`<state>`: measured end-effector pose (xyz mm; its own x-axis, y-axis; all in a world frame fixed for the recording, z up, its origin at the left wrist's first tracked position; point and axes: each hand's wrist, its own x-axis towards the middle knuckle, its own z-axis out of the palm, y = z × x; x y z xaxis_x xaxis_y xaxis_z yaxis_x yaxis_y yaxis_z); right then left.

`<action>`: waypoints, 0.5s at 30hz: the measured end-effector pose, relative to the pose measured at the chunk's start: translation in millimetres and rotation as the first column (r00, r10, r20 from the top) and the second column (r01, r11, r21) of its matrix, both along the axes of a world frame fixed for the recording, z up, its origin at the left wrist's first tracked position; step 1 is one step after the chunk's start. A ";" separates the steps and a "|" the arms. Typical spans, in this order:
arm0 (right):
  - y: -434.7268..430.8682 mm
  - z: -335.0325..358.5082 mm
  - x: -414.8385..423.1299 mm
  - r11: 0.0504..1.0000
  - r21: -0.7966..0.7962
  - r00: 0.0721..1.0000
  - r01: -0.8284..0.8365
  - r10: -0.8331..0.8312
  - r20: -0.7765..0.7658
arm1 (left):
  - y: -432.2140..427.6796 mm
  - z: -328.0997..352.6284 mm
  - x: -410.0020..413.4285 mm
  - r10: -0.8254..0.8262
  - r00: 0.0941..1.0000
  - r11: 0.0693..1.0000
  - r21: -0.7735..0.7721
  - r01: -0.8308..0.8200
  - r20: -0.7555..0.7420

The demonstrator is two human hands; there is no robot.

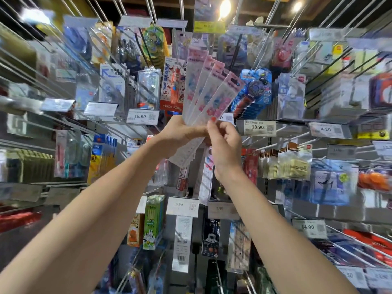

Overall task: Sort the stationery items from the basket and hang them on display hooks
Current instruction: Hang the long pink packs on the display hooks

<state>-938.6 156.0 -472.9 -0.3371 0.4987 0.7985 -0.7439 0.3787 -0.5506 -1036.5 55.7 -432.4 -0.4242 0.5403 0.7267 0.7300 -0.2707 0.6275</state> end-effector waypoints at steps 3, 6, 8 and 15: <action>-2.5 8.2 2.2 0.998 -0.057 0.999 -0.036 0.036 0.012 | -1.3 0.0 4.4 0.009 1.000 1.000 -0.015 -0.009 -0.005; -4.5 14.2 6.8 0.970 -0.209 0.991 -0.127 0.118 -0.056 | -7.5 -0.1 6.7 -0.023 0.998 0.999 -0.038 0.025 0.058; 2.5 17.1 13.8 0.931 -0.306 0.976 -0.201 0.165 -0.140 | -11.7 3.3 6.0 -0.019 0.987 1.000 -0.012 0.022 0.157; 44.8 -40.8 32.8 0.986 0.071 0.989 -0.147 0.145 0.039 | -8.1 4.7 18.0 -0.118 0.938 0.993 0.044 0.109 0.326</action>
